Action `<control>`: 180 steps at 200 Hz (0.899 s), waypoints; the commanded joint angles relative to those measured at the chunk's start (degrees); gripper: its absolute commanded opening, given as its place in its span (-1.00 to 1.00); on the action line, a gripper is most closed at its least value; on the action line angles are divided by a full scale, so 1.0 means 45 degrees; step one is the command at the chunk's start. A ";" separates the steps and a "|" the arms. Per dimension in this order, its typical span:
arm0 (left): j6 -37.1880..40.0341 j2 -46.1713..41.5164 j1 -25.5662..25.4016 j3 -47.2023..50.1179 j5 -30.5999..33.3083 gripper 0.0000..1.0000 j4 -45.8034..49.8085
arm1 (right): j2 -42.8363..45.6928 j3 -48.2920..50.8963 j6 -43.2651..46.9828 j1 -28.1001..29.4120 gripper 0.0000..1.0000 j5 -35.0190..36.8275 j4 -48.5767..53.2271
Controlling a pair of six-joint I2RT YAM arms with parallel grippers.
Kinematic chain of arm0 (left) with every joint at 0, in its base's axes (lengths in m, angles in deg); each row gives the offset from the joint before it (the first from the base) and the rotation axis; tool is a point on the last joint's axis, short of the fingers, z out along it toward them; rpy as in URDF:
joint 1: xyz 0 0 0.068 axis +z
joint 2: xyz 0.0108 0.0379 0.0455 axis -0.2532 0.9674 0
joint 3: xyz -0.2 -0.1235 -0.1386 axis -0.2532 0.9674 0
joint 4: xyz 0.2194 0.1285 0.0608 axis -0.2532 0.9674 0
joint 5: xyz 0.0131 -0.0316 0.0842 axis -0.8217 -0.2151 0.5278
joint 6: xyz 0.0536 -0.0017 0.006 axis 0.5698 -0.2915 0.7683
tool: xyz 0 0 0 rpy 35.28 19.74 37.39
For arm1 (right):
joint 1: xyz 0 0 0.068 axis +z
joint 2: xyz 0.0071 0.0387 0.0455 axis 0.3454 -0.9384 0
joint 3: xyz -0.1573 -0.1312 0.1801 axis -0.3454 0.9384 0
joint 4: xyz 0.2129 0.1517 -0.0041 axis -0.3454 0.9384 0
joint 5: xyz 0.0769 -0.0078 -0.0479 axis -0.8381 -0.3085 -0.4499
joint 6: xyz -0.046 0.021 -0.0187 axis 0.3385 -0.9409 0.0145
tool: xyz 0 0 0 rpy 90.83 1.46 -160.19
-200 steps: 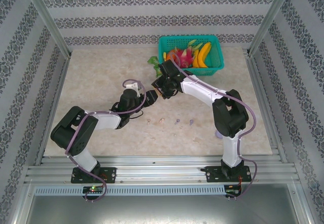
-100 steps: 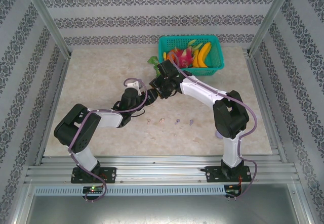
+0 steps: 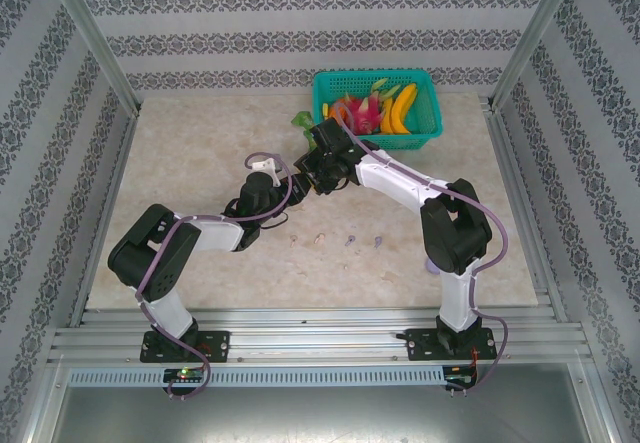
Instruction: Insert the wireless bluetooth earbuds into the charging case
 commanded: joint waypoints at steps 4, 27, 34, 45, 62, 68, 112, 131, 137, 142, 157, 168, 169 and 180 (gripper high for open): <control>0.0069 0.0075 -0.0109 -0.0230 0.0316 -0.59 -0.0277 | 0.0487 0.0192 -0.0119 0.0205 -0.06 -0.0101 0.0003; 0.0057 0.0055 -0.0121 -0.0256 0.0311 -0.70 -0.0166 | 0.0486 0.0195 -0.0153 0.0225 -0.06 -0.0086 -0.0016; 0.0069 0.0041 -0.0116 -0.0252 0.0312 -0.71 -0.0134 | 0.0486 0.0185 -0.0158 0.0215 -0.05 -0.0087 -0.0017; 0.0105 -0.0001 -0.0118 -0.0261 0.0321 -0.76 -0.0064 | 0.0495 0.0167 -0.0150 0.0194 -0.03 -0.0103 -0.0007; 0.0185 -0.0060 -0.0110 -0.0258 0.0267 -0.84 0.0091 | 0.0534 0.0123 -0.0139 0.0131 0.17 -0.0107 -0.0036; 0.0223 -0.0079 -0.0106 -0.0264 0.0246 -0.85 0.0156 | 0.0576 0.0117 -0.0110 0.0063 0.24 -0.0128 -0.0070; 0.0724 -0.0514 -0.0068 -0.0269 -0.0432 -0.98 0.0951 | 0.1594 0.0223 0.0768 -0.1002 0.44 -0.0093 -0.0232; 0.1336 -0.0868 0.0121 -0.0513 -0.1432 -1.00 0.1786 | 0.2287 0.0612 0.2042 -0.1622 0.44 -0.0341 -0.0159; 0.1600 -0.1014 0.0199 -0.0635 -0.1851 -1.00 0.2155 | 0.2568 0.0932 0.2508 -0.1834 0.44 -0.0397 -0.0234; 0.1824 -0.1109 0.0311 -0.0758 -0.2229 -1.00 0.2474 | 0.2835 0.1274 0.2985 -0.1988 0.44 -0.0416 -0.0400; 0.2460 -0.1433 0.0677 -0.1125 -0.3418 -1.00 0.3445 | 0.3779 0.2572 0.4442 -0.2423 0.45 -0.0394 -0.1009; 0.2809 -0.1603 0.0991 -0.1402 -0.4336 -1.00 0.3988 | 0.4572 0.3822 0.5656 -0.2669 0.45 -0.0682 -0.2163; 0.2846 -0.1604 0.1019 -0.1430 -0.4422 -1.00 0.4034 | 0.4638 0.3971 0.5747 -0.2697 0.45 -0.0696 -0.2242; 0.3023 -0.1661 0.1313 -0.1733 -0.5374 -1.00 0.4477 | 0.5464 0.5312 0.6884 -0.2851 0.44 -0.1090 -0.3508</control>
